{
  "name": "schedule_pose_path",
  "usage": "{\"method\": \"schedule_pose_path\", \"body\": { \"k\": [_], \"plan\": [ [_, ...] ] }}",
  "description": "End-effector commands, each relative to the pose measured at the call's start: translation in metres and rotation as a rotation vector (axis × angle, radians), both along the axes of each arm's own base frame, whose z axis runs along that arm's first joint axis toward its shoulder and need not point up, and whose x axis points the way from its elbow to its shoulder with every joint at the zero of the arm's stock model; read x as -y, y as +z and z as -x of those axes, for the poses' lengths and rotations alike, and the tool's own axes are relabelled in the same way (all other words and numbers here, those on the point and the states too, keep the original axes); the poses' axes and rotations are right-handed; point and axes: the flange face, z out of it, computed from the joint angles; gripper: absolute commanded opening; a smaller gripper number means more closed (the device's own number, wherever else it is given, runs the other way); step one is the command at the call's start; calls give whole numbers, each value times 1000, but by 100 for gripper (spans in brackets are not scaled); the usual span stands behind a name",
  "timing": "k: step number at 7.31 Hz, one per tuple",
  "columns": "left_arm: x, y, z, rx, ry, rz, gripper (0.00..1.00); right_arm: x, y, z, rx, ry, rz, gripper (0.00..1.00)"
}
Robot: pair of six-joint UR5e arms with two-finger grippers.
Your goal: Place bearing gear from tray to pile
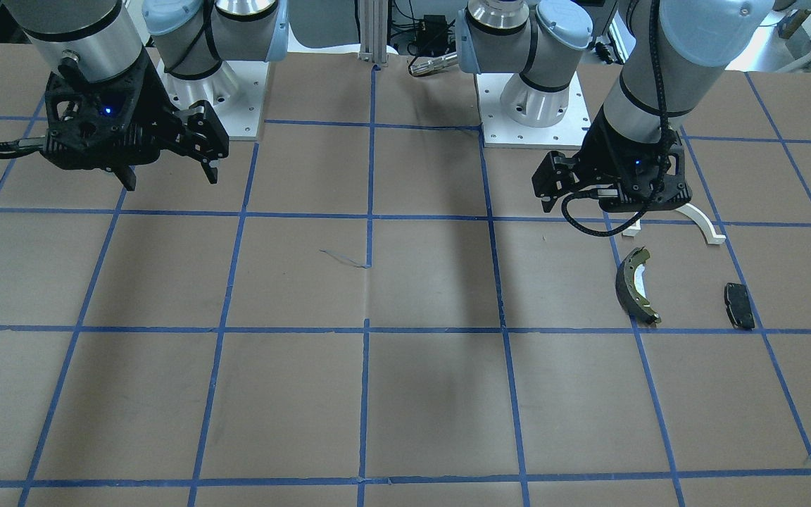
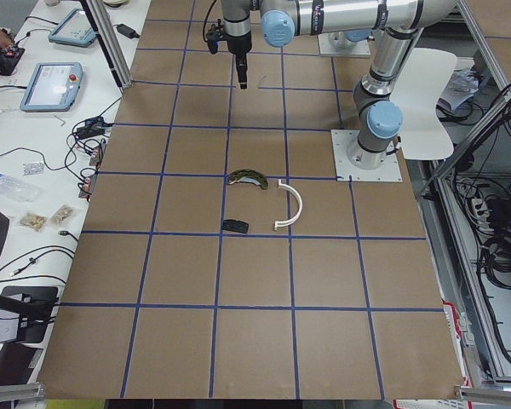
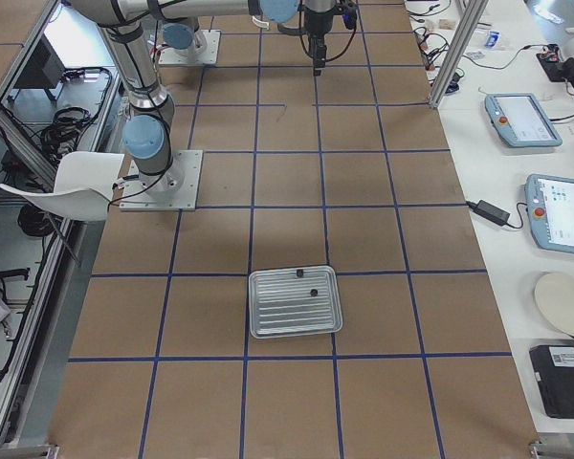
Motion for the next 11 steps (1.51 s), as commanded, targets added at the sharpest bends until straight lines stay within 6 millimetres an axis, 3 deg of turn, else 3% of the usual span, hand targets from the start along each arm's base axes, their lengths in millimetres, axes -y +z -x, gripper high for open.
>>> {"method": "schedule_pose_path", "body": {
  "k": [1, 2, 4, 6, 8, 10, 11],
  "plan": [
    [2, -3, 0, 0, 0, -6, 100, 4, -2, 10, 10, 14, -3, 100],
    [2, -2, 0, 0, 0, -2, 100, 10, -3, 35, 2, 151, 0, 100],
    [1, -2, 1, 0, -3, -2, 100, 19, -7, 147, 1, 7, -22, 100],
    [1, -2, 1, 0, -3, -2, 100, 11, -20, 264, -54, -63, -56, 100],
    [1, -2, 2, 0, -5, -2, 100, 10, -78, 388, -33, -35, -77, 100],
    [2, -2, 2, -2, -5, -3, 100, 12, -165, 502, -30, 37, -67, 100],
    [0, -2, 2, -2, -5, -3, 100, 20, -211, 541, -80, 137, -33, 100]
  ]
}}
